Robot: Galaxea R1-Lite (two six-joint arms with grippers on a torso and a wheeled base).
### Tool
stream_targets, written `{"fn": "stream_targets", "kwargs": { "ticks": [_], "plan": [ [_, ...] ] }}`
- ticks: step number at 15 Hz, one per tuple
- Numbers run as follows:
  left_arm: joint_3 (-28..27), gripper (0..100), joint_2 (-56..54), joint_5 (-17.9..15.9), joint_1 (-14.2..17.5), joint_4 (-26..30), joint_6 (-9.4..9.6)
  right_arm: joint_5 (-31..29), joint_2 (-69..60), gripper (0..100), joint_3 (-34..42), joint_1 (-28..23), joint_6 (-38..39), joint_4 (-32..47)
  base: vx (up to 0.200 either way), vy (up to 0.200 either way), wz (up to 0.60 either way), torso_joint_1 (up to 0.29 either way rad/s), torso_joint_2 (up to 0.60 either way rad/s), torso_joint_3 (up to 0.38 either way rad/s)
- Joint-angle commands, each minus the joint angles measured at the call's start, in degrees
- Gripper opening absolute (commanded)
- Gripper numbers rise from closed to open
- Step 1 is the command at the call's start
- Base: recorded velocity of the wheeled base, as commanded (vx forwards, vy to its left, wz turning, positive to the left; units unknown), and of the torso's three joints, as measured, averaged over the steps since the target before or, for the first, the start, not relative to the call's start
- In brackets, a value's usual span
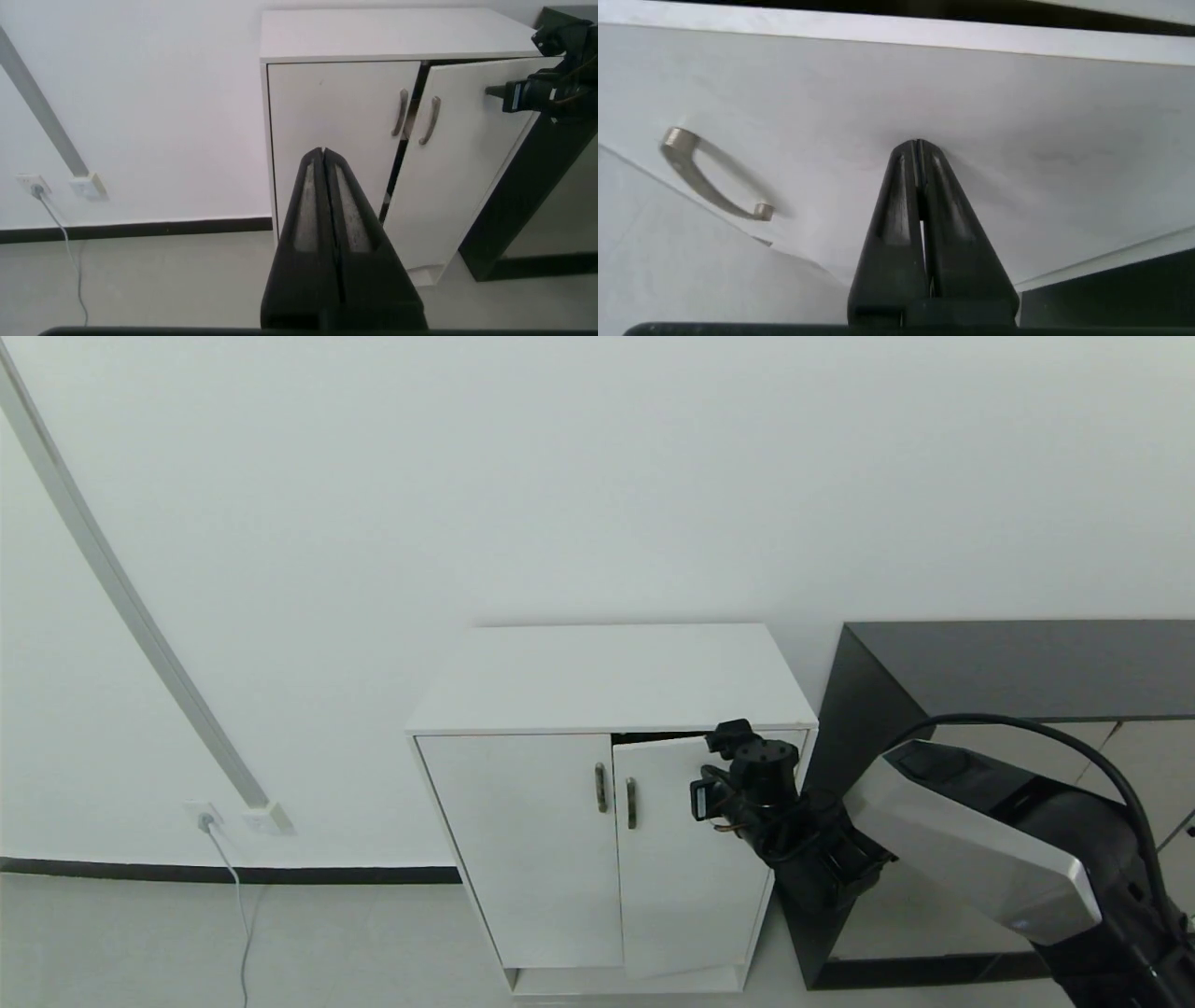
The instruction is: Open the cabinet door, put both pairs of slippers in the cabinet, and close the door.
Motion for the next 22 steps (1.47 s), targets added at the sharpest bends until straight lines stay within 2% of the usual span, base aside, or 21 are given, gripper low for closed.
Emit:
{"fn": "stream_targets", "kwargs": {
  "ticks": [1,11,16,19,22],
  "plan": [
    [0.00,0,0.04,0.00,0.00,-0.01,0.02,-0.01,0.96,0,-1.04,-0.28,-0.05,0.08,0.000,0.000,0.00,0.000,0.00,0.000],
    [0.00,0,0.04,0.00,0.00,-0.01,0.02,-0.10,3.69,0,-5.88,-1.25,-0.13,0.17,0.000,0.000,0.00,0.000,0.00,0.000],
    [0.00,0,0.04,0.00,0.00,-0.01,0.02,-0.10,3.86,0,-5.70,-1.25,-0.13,-0.01,0.000,0.000,0.00,0.000,0.00,0.000],
    [0.00,0,0.04,0.00,0.00,-0.01,0.02,-0.45,2.28,0,-3.59,-1.07,-0.13,-0.45,0.000,0.000,0.00,0.000,0.00,0.000],
    [0.00,0,0.04,0.00,0.00,-0.01,0.02,-0.72,-1.50,0,2.12,-1.07,-0.13,-3.35,0.000,0.000,0.00,0.000,0.00,0.000]
  ]
}}
